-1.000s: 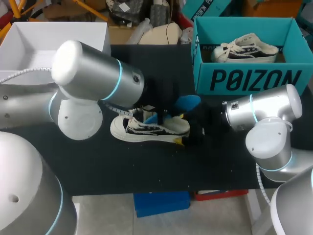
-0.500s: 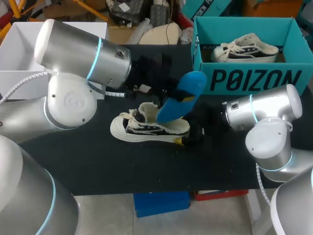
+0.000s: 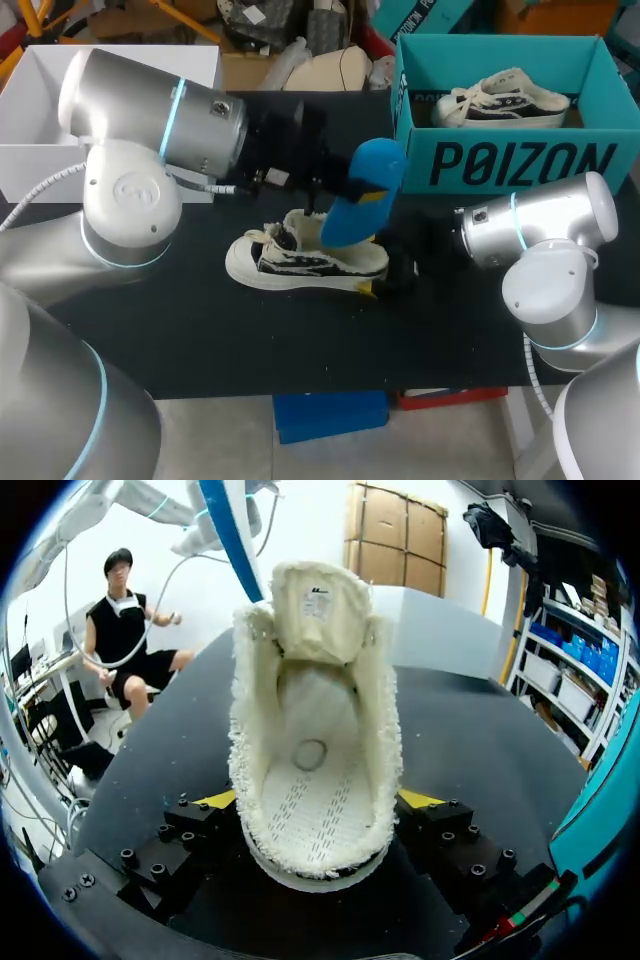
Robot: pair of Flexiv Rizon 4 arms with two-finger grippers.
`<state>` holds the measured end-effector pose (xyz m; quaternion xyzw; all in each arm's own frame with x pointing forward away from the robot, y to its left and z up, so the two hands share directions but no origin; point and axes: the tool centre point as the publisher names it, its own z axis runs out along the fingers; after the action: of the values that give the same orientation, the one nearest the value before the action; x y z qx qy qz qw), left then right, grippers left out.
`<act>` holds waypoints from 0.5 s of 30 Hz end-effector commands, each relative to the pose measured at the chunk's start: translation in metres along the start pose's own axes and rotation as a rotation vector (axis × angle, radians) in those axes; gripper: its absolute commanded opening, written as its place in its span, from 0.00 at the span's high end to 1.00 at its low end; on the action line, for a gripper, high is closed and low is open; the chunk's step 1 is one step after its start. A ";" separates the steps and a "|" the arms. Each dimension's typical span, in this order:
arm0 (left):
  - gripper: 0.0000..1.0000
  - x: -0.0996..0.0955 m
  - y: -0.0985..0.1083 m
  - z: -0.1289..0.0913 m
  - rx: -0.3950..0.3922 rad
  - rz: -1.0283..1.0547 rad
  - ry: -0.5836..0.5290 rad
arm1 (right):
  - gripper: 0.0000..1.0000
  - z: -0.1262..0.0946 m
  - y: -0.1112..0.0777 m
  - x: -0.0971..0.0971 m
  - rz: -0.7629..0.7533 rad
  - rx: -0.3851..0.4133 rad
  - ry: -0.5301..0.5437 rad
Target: Take the shoe out of the shoebox, open the shoe tongue, remove and reinsert the insole, then place the shoe into the shoebox
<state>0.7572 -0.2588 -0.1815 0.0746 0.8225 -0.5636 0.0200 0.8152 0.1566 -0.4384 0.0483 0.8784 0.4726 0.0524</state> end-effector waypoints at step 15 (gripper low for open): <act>1.00 0.042 -0.084 -0.038 0.178 -0.439 0.141 | 1.00 0.001 -0.001 0.001 0.001 0.002 -0.001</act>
<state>0.7097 -0.2538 -0.1072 -0.0614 0.7583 -0.6290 -0.1600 0.8152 0.1566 -0.4385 0.0484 0.8784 0.4726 0.0524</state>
